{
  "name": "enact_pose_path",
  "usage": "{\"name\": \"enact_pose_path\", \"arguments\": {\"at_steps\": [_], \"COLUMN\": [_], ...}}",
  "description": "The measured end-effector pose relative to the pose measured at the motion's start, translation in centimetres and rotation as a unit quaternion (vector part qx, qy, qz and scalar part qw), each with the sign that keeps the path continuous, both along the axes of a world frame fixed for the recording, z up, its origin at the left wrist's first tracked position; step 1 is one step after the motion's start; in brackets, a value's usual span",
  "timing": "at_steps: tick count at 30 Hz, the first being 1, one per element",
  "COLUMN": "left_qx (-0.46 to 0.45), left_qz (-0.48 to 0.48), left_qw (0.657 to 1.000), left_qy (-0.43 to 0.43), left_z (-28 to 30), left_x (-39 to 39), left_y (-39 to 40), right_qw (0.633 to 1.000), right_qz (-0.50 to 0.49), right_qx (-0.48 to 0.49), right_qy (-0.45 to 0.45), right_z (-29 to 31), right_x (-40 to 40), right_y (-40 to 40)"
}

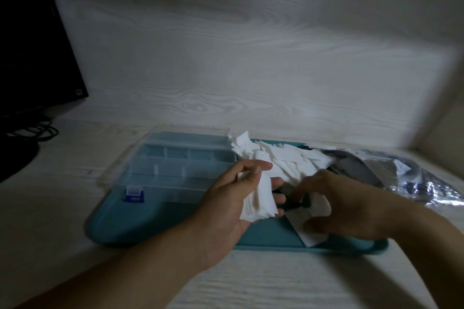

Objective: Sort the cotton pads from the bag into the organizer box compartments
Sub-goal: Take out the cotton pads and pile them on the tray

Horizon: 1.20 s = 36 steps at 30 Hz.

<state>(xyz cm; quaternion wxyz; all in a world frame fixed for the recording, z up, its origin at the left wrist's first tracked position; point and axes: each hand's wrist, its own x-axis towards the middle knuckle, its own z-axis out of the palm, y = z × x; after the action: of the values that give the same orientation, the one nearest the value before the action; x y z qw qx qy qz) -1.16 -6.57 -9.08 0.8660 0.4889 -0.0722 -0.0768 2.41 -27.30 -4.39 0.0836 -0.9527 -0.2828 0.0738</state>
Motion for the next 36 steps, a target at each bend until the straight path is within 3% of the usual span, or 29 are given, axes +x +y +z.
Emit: {"name": "enact_pose_path", "arguments": {"at_steps": [5, 12, 16, 19, 24, 29, 33, 36], "left_qx": [0.01, 0.005, 0.004, 0.013, 0.03, 0.034, 0.024, 0.01], "left_qz": [-0.008, -0.007, 0.007, 0.008, 0.012, 0.011, 0.009, 0.012], "left_qw": [1.0, 1.0, 1.0, 1.0, 0.999, 0.999, 1.0, 1.0], "left_qy": [0.001, 0.001, 0.007, 0.012, 0.02, 0.017, 0.017, 0.024], "left_z": [0.1, 0.2, 0.1, 0.0, -0.2, -0.4, -0.4, -0.3], "left_x": [-0.2, -0.3, -0.2, -0.2, 0.0, 0.2, 0.2, 0.2], "left_y": [0.0, 0.0, 0.0, -0.1, -0.2, -0.2, -0.1, -0.2], "right_qw": [0.999, 0.981, 0.909, 0.858, 0.885, 0.895, 0.927, 0.933], "right_qz": [0.028, 0.024, -0.014, -0.019, 0.011, -0.034, -0.035, 0.006], "right_qx": [-0.017, 0.195, 0.411, 0.505, 0.463, 0.442, 0.322, 0.338], "right_qy": [-0.021, 0.005, 0.065, 0.089, 0.044, -0.043, -0.19, -0.119], "right_z": [-0.8, 0.7, 2.2, 2.2, 0.0, -1.9, -2.0, -0.6], "right_x": [0.0, -0.2, -0.4, -0.9, -0.9, -1.5, -1.3, -1.6], "right_y": [0.7, 0.6, -0.3, 0.0, 2.7, 4.5, 4.0, 3.0]}}
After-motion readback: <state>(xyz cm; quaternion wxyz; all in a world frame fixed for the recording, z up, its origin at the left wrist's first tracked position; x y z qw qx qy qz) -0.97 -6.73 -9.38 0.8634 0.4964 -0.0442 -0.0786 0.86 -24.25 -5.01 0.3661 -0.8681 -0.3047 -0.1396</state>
